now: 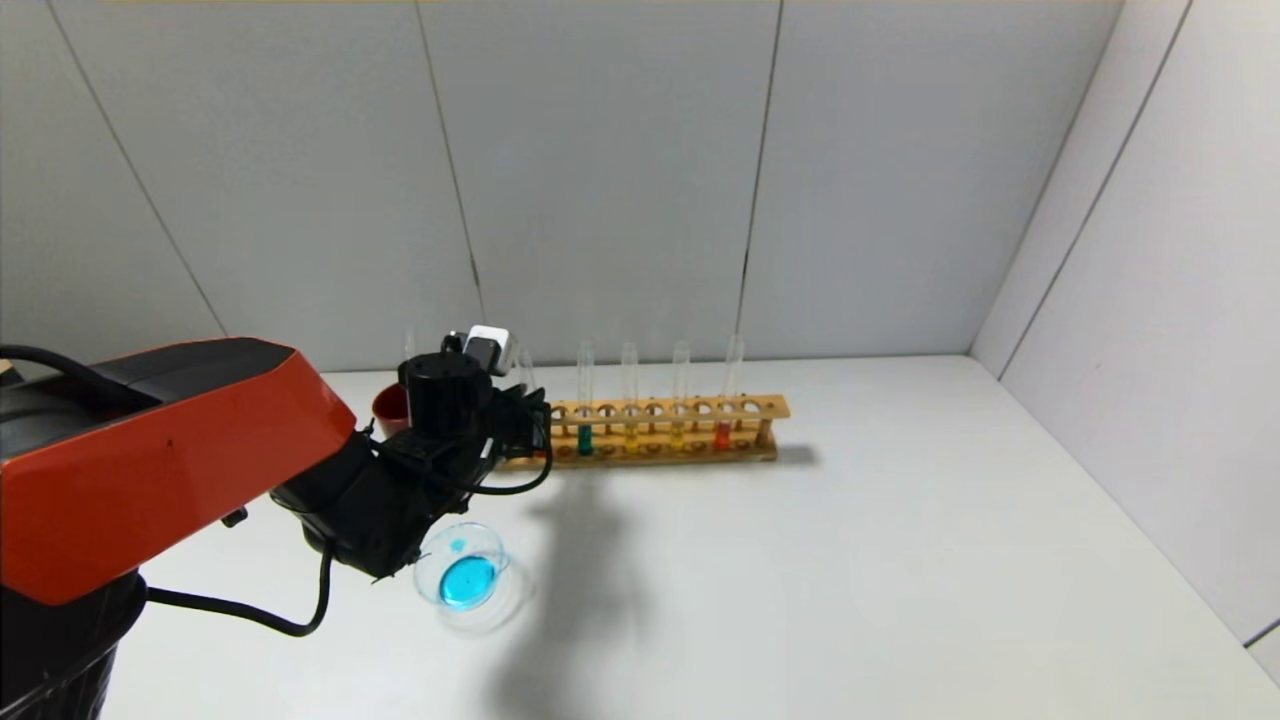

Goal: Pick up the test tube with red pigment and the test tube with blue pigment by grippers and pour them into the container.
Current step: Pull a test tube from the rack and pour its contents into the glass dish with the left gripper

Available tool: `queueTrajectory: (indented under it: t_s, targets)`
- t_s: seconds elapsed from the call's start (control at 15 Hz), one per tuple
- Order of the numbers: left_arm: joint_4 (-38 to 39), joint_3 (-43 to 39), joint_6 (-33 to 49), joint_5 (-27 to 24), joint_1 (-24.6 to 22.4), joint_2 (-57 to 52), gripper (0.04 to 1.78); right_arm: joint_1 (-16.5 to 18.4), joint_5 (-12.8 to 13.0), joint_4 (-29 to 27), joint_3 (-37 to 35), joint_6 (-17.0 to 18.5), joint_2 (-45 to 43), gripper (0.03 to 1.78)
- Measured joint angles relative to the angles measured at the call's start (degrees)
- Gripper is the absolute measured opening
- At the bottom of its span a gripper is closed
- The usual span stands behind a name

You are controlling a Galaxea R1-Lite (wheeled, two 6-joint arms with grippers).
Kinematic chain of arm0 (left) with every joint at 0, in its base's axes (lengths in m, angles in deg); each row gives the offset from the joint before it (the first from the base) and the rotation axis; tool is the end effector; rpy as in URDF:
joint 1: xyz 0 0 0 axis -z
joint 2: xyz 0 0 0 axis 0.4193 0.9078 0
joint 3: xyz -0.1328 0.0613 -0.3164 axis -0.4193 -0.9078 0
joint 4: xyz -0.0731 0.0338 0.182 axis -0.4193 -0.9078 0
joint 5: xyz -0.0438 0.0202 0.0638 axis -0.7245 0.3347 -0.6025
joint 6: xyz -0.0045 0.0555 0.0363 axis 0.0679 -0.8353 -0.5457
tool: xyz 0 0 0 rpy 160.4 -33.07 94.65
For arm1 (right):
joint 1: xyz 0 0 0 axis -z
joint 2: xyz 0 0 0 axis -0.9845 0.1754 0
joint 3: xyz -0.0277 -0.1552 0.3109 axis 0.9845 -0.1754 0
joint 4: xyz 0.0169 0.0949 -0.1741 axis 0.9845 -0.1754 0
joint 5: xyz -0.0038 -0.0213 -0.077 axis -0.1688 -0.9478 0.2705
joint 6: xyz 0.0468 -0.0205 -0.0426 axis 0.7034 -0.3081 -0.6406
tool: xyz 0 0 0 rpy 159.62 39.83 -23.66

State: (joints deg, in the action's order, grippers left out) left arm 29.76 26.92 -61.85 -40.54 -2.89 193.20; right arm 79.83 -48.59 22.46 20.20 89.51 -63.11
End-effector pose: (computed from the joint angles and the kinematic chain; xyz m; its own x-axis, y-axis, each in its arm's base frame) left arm 0.4482 -0.1723 0.0929 0.9507 -0.2634 -0.1635 0.2650 0.9642 -0.0125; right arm -0.0179 0.0004 0.0756 1.0000 0.0065 0.0013 -0.0065 1.0000 -0.0043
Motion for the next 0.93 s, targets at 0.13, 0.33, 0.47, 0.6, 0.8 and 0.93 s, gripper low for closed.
queueTrajectory:
  t_s: [0.13, 0.33, 0.47, 0.6, 0.8, 0.93]
  targets:
    - [0.1, -0.1, -0.9, 0.0, 0.0, -0.9, 0.3, 0.0, 0.0, 0.0, 0.0, 0.0, 0.0, 1.75]
    - [0.2, 0.3, -1.8, -0.1, 0.0, -2.7, 0.3, 0.0, 0.0, 0.0, 0.0, 0.0, 0.0, 1.75]
    - [0.1, 0.8, -1.9, -0.2, 0.0, -4.1, 0.3, 0.0, 0.0, 0.0, 0.0, 0.0, 0.0, 1.75]
    - [-0.2, 2.0, -1.9, -0.2, 0.0, -6.4, 0.3, 0.0, 0.0, 0.0, 0.0, 0.0, 0.0, 1.75]
    - [-1.6, 4.5, -2.1, -0.2, -0.4, -9.5, 0.3, 0.0, 0.0, 0.0, 0.0, 0.0, 0.0, 1.75]
    - [-1.8, 5.0, -3.0, -0.2, -0.9, -11.1, 0.3, 0.0, 0.0, 0.0, 0.0, 0.0, 0.0, 1.75]
